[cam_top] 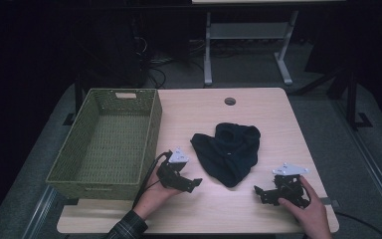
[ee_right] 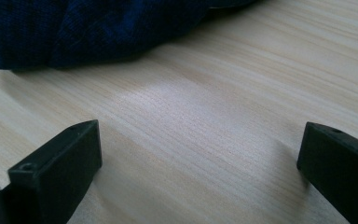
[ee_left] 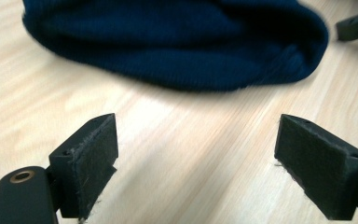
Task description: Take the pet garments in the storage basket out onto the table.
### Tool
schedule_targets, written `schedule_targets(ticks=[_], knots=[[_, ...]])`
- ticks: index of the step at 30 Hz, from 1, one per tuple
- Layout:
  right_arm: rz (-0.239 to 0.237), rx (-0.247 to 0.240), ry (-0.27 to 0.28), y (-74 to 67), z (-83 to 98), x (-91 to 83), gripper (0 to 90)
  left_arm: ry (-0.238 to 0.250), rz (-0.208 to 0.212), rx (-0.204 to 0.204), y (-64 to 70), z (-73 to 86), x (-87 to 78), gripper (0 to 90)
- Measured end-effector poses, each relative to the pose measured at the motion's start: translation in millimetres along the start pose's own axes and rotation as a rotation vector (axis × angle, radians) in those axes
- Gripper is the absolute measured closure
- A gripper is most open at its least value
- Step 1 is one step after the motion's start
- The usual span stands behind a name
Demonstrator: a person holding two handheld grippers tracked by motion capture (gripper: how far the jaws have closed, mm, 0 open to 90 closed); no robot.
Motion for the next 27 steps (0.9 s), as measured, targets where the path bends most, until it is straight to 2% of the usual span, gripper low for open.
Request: schedule_targets(ticks=[4,9,13,15,16,27], knots=[[0.0,-0.001,-0.001,0.1,0.0,-0.1,0.0,-0.017,-0.024,0.021,4.3,5.7,5.1,12.9],[0.0,-0.001,-0.001,0.1,0.0,0.0,0.0,-0.046,-0.025,0.041,10.4,12.1,11.4,12.8],[0.0,-0.001,-0.001,0.1,0.1,0.0,0.0,-0.027,-0.041,0.059,11.4,15.1,11.3,12.7],[0.0,-0.001,-0.001,0.1,0.1,0.0,0.0,0.009,-0.059,0.083,11.7,19.1,12.0,12.8],[0.0,-0.002,-0.001,0.1,0.1,0.0,0.0,0.023,-0.058,0.077,11.6,20.7,11.8,12.7],[0.0,-0.001,-0.001,0.1,0.1,0.0,0.0,0.026,-0.059,0.074,11.4,21.4,11.4,12.7]])
Point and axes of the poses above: each handheld gripper's, and its own axes: x roughly forward along the jaws, z roughly out of its underside, y roughly to its right, the point moved 3 cm from there along x, roughly forward along the jaws, and after that the axes turned 15 degrees about -z, right-handed, at the moved point
